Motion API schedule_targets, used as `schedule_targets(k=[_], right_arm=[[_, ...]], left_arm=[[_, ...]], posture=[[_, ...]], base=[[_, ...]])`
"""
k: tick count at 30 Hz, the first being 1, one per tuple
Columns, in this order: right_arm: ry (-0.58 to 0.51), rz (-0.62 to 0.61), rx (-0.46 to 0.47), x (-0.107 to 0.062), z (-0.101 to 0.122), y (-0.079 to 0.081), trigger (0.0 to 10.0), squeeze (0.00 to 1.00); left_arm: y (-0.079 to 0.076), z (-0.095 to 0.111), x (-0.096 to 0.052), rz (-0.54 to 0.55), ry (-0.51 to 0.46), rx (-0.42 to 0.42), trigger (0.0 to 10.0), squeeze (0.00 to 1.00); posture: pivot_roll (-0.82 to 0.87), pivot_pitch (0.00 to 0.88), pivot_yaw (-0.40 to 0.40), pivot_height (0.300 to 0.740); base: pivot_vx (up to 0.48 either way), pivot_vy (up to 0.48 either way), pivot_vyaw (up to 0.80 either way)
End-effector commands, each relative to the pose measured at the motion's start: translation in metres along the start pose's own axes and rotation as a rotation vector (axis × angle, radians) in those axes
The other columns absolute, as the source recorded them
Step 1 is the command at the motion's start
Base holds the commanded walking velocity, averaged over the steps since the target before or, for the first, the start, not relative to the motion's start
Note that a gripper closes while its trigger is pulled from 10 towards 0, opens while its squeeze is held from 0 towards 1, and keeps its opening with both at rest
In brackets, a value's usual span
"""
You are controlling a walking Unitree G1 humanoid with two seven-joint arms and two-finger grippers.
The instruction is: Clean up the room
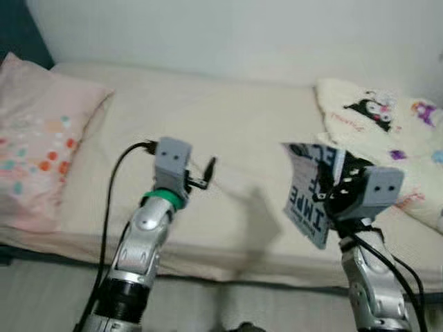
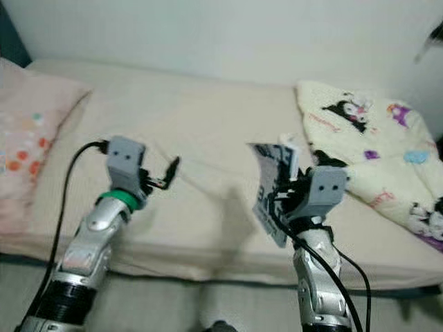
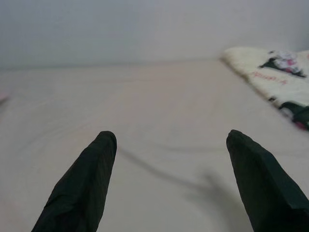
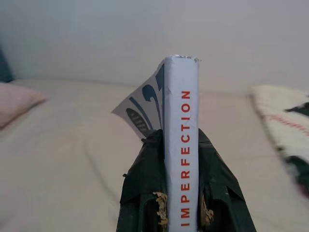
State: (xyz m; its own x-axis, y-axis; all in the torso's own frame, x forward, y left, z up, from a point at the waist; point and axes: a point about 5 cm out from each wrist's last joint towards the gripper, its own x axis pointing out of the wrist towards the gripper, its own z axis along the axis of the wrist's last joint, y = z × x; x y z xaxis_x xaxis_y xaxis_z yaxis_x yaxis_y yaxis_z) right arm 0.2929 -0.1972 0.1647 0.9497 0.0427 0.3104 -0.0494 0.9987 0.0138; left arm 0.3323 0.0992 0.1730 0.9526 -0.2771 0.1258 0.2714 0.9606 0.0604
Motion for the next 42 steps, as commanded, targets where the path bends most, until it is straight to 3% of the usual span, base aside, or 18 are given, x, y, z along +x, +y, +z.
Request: schedule_targets(k=[1, 13, 17, 21, 32, 42], right_arm=[[-0.02, -0.018, -0.002, -0.0026, 0.0029, -0.004, 10.0, 0.0], [-0.022, -0.018, -0.002, -0.0024, 0.0033, -0.0036, 10.0, 0.0], [-0.023, -0.018, -0.001, -0.0025, 0.0034, -0.0035, 10.0, 0.0], [-0.024, -0.019, -0.001, -0.0026, 0.0035, -0.0036, 10.0, 0.0], [-0.023, -0.019, -0.001, -0.002, 0.0034, -0.0036, 10.0, 0.0], [-0.023, -0.019, -0.002, -0.0019, 0.0035, -0.0038, 10.0, 0.0]], left_arm=[[-0.0059, -0.0047, -0.0014, -0.023, 0.019, -0.005, 10.0, 0.0], [-0.0063, -0.0037, -0.0007, -0.026, 0.014, -0.004, 10.0, 0.0], [-0.0064, -0.0034, -0.0007, -0.026, 0.009, 0.003, 10.0, 0.0], [-0.0093, -0.0028, -0.0015, -0.041, -0.005, 0.038, 10.0, 0.0], [-0.01, -0.003, -0.0009, -0.045, -0.003, 0.034, 10.0, 0.0], [-0.0113, -0.0045, -0.0001, -0.044, 0.007, 0.031, 10.0, 0.0]], posture=[[-0.12, 0.113, -0.01, 0.74], [-0.12, 0.112, -0.009, 0.74], [-0.12, 0.112, -0.009, 0.74], [-0.12, 0.112, -0.009, 0.74], [-0.13, 0.112, -0.008, 0.74], [-0.13, 0.11, -0.007, 0.74]], base=[[0.0, 0.454, 0.0], [0.0, 0.435, 0.0], [0.0, 0.0, 0.0], [0.0, -0.376, 0.0], [0.0, -0.475, 0.0], [0.0, 0.0, 0.0]])
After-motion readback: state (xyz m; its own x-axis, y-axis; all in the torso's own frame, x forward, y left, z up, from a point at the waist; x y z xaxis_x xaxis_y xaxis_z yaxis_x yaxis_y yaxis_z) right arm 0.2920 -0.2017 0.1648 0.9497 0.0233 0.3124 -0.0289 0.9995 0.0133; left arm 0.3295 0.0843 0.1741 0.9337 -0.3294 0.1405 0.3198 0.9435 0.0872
